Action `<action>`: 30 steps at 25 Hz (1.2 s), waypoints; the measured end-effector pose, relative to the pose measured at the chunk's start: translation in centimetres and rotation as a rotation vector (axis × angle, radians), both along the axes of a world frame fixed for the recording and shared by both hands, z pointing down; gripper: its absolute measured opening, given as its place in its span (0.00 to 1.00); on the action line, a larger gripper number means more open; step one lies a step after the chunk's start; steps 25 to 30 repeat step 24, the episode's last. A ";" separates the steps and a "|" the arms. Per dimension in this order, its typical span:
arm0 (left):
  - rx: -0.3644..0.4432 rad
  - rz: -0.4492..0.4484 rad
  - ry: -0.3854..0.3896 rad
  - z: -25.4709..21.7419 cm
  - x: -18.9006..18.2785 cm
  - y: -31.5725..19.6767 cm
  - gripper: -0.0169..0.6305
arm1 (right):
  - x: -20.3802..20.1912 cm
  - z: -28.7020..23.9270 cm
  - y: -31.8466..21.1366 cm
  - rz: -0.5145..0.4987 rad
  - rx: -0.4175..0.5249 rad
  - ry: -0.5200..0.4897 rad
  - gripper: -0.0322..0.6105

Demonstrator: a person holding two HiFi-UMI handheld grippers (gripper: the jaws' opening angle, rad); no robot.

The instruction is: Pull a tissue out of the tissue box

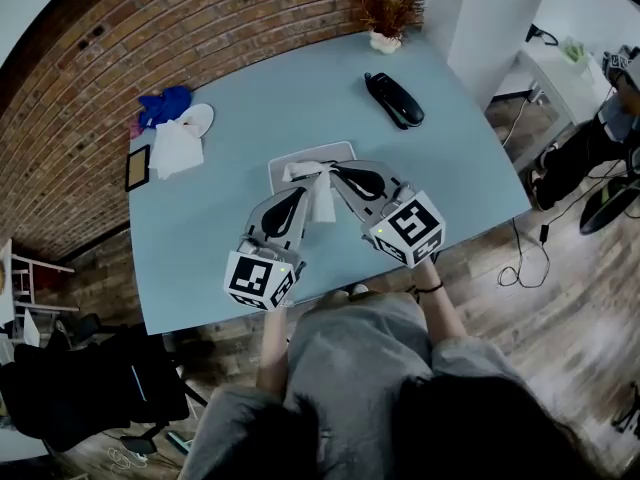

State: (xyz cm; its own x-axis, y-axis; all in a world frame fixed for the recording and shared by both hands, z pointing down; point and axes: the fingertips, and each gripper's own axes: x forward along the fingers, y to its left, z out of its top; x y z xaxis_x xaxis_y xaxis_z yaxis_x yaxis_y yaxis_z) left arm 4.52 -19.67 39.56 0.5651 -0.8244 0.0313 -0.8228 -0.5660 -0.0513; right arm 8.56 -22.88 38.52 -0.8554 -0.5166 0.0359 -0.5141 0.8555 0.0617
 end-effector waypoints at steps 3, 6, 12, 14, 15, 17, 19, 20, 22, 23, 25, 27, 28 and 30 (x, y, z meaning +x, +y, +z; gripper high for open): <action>0.001 -0.003 -0.007 0.1 0.2 0.1 0.03 | 0.1 -0.1 0.1 -0.007 0.006 -0.003 0.05; 0.002 -0.002 -0.011 0.0 0.4 0.1 0.03 | 0.1 -0.1 0.1 -0.007 0.008 -0.003 0.05; 0.001 -0.004 -0.015 0.2 0.2 0.0 0.03 | 0.0 0.1 0.0 -0.012 0.012 0.001 0.05; -0.003 -0.001 -0.013 0.4 0.2 0.0 0.03 | 0.0 0.0 0.0 -0.014 0.013 -0.002 0.05; -0.004 -0.001 -0.012 0.4 0.1 0.0 0.03 | 0.0 0.0 0.0 -0.015 0.014 -0.005 0.05; -0.007 -0.003 -0.011 0.4 -0.1 0.0 0.03 | 0.0 -0.2 -0.1 -0.015 0.015 -0.009 0.05; -0.009 -0.002 -0.010 0.4 -0.1 0.0 0.03 | 0.1 -0.4 -0.1 -0.013 0.015 -0.013 0.05; -0.009 0.002 -0.010 0.3 0.1 -0.1 0.03 | 0.3 -0.5 -0.2 -0.011 0.013 -0.018 0.05; -0.006 0.010 -0.015 0.1 0.4 -0.3 0.03 | 0.6 -0.8 -0.6 -0.004 0.014 -0.025 0.05; -0.004 0.012 -0.019 0.1 0.5 -0.5 0.03 | 0.7 -0.9 -0.8 -0.001 0.016 -0.026 0.05; -0.002 0.014 -0.024 0.0 0.6 -0.6 0.03 | 0.8 -1.0 -1.0 0.002 0.018 -0.027 0.05; -0.002 0.014 -0.024 0.0 0.6 -0.6 0.03 | 0.8 -1.0 -1.0 0.002 0.018 -0.027 0.05; -0.002 0.014 -0.024 0.0 0.6 -0.6 0.03 | 0.8 -1.0 -1.0 0.002 0.018 -0.027 0.05; -0.002 0.014 -0.024 0.0 0.6 -0.6 0.03 | 0.8 -1.0 -1.0 0.002 0.018 -0.027 0.05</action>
